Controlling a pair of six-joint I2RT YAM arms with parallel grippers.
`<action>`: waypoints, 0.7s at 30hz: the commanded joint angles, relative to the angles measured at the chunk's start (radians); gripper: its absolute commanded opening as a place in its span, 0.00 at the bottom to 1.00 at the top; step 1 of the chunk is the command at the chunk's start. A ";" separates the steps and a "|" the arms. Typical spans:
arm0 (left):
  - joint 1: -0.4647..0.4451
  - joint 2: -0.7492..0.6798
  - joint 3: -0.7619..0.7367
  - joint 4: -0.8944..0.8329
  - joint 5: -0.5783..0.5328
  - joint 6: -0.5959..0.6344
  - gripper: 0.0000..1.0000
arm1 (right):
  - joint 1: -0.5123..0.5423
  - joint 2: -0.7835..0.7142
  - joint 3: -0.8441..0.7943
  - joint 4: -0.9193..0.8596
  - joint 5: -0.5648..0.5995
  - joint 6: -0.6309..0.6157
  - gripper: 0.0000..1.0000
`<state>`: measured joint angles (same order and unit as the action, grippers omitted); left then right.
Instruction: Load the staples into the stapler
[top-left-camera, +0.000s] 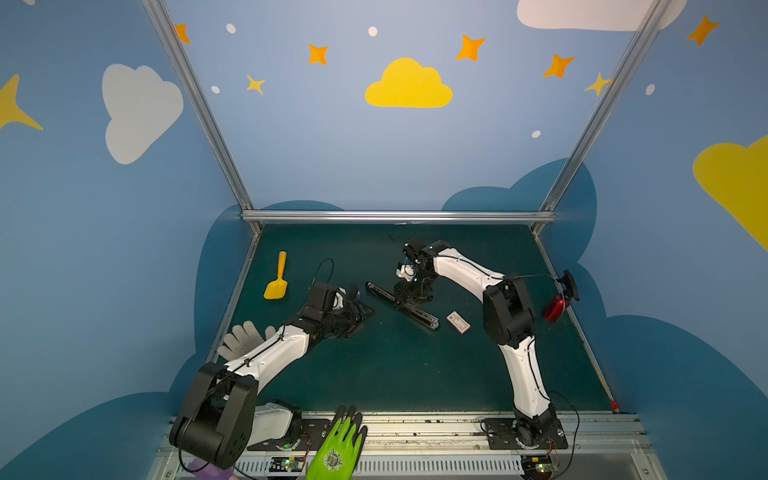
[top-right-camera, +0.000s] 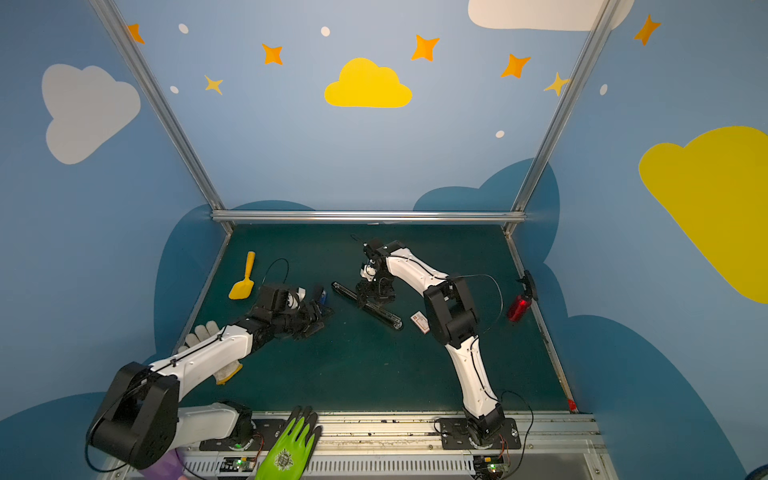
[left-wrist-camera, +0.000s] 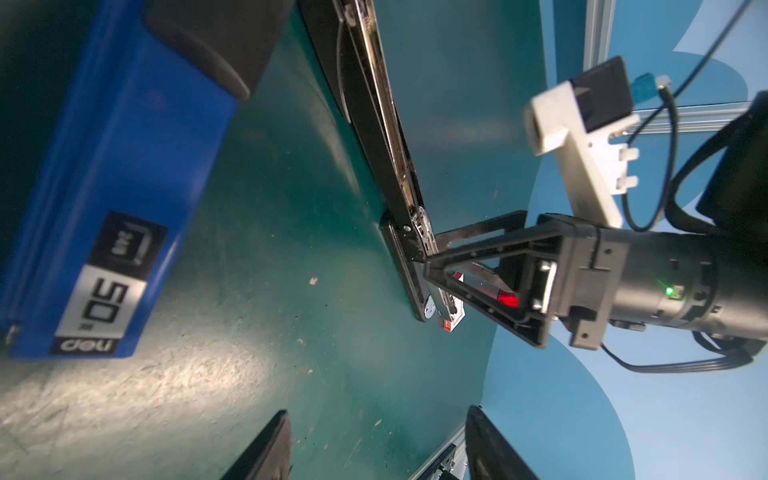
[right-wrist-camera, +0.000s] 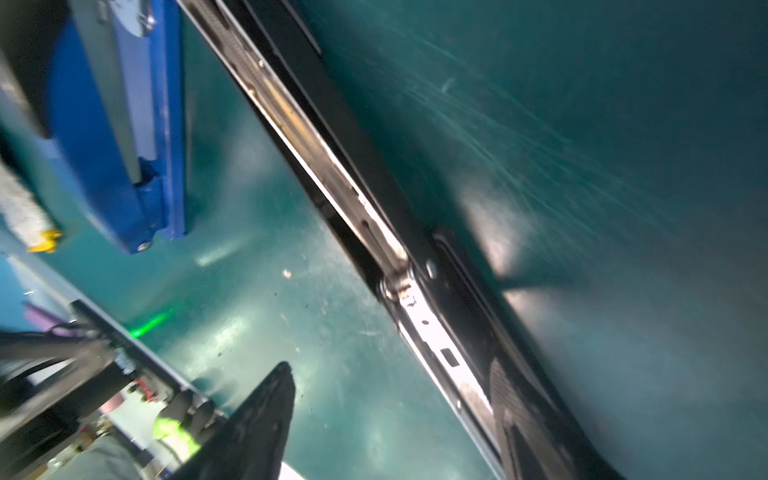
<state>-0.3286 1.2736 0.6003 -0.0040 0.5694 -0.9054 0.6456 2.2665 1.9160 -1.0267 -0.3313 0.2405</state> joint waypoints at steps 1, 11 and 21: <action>-0.003 -0.026 -0.015 -0.017 -0.016 0.000 0.65 | 0.018 0.038 0.052 -0.034 0.085 0.029 0.68; -0.002 -0.051 -0.019 -0.037 -0.028 -0.001 0.65 | 0.034 0.116 0.093 -0.037 0.197 0.100 0.49; -0.002 -0.070 -0.023 -0.050 -0.038 -0.003 0.65 | -0.055 0.078 0.064 -0.008 0.324 0.197 0.36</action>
<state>-0.3286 1.2266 0.5884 -0.0322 0.5453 -0.9134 0.6365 2.3566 1.9923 -1.0317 -0.1020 0.3882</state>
